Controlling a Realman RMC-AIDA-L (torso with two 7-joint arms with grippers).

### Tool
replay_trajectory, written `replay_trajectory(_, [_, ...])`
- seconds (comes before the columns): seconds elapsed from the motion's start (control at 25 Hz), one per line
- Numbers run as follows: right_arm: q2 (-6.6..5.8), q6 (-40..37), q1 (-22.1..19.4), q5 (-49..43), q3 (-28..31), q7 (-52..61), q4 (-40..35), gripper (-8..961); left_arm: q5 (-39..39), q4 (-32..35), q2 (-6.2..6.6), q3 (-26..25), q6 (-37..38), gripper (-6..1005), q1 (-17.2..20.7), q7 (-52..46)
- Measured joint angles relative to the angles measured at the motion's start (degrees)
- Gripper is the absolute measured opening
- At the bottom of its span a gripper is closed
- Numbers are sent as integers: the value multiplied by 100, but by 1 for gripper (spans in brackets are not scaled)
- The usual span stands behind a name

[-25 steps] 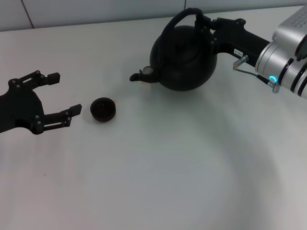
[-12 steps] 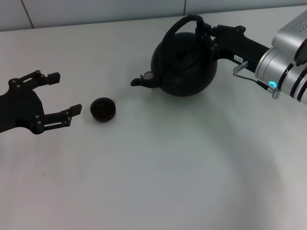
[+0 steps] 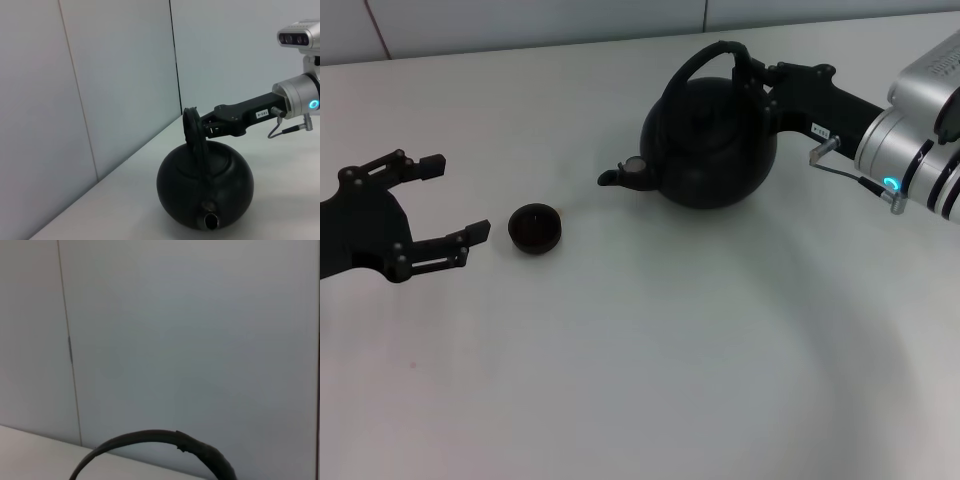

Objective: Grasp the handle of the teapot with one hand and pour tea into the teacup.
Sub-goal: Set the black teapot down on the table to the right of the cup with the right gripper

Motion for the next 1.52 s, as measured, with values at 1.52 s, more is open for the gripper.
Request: replay_trajectory(1.52, [-18,-50,-69,-5,3,56,58,418,15,20,11,-5,-1,870,0,35])
